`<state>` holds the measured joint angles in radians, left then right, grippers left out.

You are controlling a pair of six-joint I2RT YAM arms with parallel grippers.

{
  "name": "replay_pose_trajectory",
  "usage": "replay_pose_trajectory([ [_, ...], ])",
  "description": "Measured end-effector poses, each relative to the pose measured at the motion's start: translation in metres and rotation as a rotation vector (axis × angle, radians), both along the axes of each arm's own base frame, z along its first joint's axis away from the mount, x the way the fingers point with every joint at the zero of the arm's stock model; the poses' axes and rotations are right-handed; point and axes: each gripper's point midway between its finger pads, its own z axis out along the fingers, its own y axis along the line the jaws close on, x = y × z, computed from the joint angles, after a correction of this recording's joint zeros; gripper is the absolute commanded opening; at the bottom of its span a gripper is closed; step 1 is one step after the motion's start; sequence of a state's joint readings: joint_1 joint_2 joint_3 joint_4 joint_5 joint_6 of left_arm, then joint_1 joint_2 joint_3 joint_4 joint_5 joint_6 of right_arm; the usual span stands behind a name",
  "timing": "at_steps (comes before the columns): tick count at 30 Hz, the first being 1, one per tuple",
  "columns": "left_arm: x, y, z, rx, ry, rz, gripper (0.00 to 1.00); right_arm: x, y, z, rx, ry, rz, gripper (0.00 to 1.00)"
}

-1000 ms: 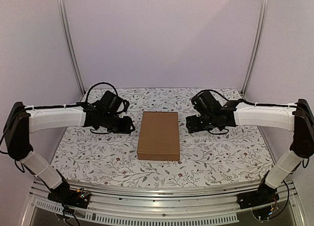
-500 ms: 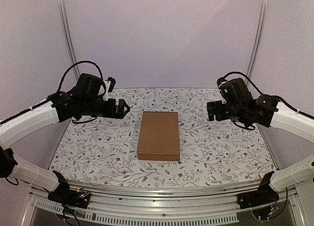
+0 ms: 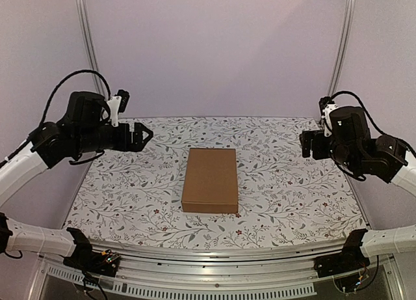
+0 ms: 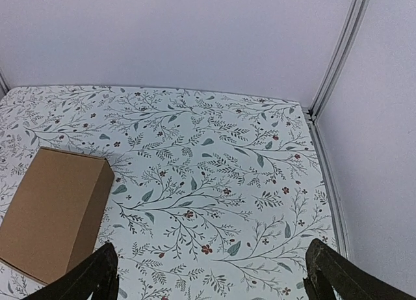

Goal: Fold the paper box

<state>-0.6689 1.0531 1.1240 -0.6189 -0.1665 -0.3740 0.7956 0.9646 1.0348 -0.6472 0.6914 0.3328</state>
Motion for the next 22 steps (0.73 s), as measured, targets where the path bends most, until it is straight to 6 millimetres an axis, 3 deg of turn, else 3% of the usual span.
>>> replay_pose_trajectory([
  [6,-0.021,0.019,0.045,-0.044,-0.139,-0.016,1.0,-0.019,-0.014,0.03,0.036,-0.064,0.047,0.99],
  [10,-0.037,0.031,0.064,-0.057,-0.217,-0.036,1.0,-0.03,-0.028,0.046,0.039,-0.112,0.044,0.99],
  [14,-0.05,0.04,0.049,-0.032,-0.238,-0.056,0.99,-0.038,-0.043,0.05,0.02,-0.143,0.017,0.99],
  [19,-0.054,0.043,0.013,0.025,-0.202,-0.073,1.0,-0.04,-0.052,0.035,-0.037,-0.124,-0.009,0.99],
  [22,-0.054,0.042,0.009,0.036,-0.197,-0.08,1.0,-0.038,-0.052,0.029,-0.072,-0.104,-0.013,0.99],
])
